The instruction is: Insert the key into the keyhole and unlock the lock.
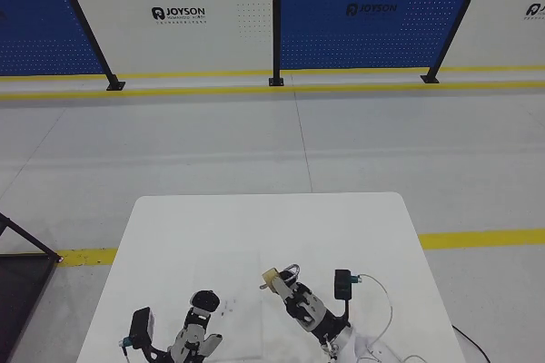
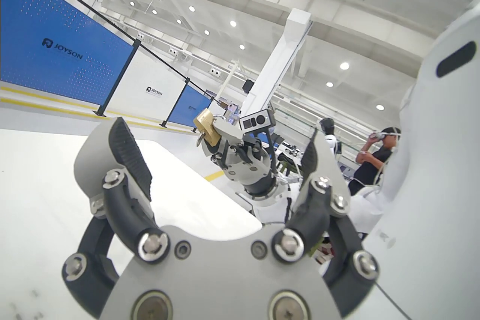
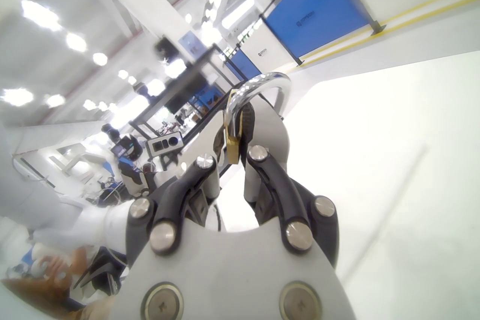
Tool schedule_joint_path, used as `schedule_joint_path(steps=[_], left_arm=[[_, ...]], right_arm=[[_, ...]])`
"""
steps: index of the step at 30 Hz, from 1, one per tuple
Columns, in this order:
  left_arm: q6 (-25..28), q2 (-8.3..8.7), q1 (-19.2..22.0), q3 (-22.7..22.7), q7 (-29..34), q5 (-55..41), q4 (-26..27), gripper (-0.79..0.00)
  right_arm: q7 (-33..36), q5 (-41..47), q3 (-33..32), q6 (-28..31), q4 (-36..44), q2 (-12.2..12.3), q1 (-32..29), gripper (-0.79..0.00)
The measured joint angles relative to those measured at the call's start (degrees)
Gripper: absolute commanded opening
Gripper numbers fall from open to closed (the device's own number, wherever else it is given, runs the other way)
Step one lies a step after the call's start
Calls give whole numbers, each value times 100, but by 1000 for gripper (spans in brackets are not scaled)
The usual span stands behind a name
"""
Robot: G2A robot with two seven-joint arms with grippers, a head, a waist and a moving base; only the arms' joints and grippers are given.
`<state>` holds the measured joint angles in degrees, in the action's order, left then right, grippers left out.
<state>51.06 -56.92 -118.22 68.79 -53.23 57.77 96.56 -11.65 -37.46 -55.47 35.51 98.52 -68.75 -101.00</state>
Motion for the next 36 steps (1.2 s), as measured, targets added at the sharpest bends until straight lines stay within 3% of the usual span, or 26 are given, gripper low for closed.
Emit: schedule_joint_path(steps=[5, 13, 24, 29, 36], left_arm=[[690, 98, -269, 280, 726, -805, 50, 0], [693, 384, -155, -28, 694, -1321, -273, 0], [690, 391, -149, -37, 699, -1326, -288, 0], [49, 387, -172, 90, 1178, -1782, -333, 0], [-1007, 466, -673, 582, 2201, -2352, 124, 0]], right_arm=[[332, -221, -39, 57, -217, 23, 163, -785], [620, -178, 170, -162, -721, -28, 396, -785], [1396, -436, 509, -944, -1188, -89, 618, -785], [1688, -352, 581, -1201, -1438, -131, 857, -785], [2010, -373, 574, -1491, -1489, -131, 977, -785]])
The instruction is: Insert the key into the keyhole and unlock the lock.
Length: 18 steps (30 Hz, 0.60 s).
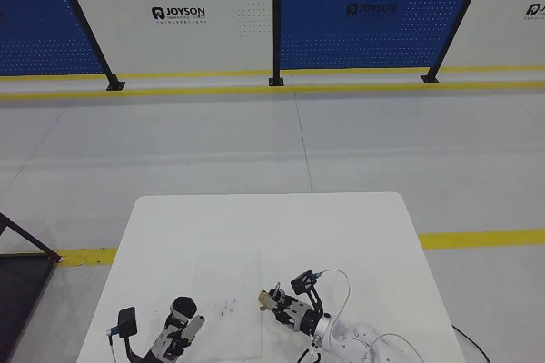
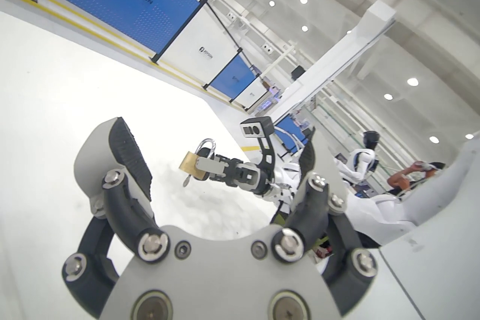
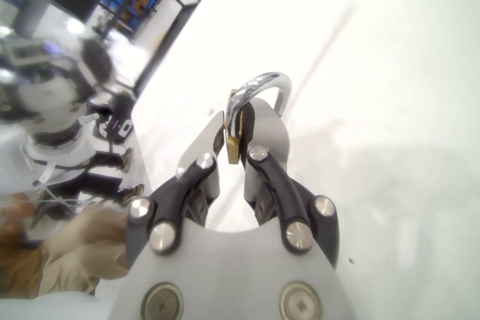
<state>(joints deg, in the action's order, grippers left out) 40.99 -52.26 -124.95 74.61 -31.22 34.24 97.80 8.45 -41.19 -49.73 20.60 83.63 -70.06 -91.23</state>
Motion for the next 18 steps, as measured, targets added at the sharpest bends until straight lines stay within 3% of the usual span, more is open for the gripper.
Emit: schedule_joint_path(steps=[3, 8, 18], left_arm=[[-298, 11, -133, 107, 351, -215, 202, 0], [-359, 10, -146, 121, 411, -245, 242, 0], [-357, 10, -146, 121, 409, -243, 240, 0]], right_arm=[[130, -55, -23, -134, 54, 16, -25, -785], [255, -140, -45, -396, 131, 31, -71, -489], [355, -261, -83, -686, 250, 57, -158, -397]])
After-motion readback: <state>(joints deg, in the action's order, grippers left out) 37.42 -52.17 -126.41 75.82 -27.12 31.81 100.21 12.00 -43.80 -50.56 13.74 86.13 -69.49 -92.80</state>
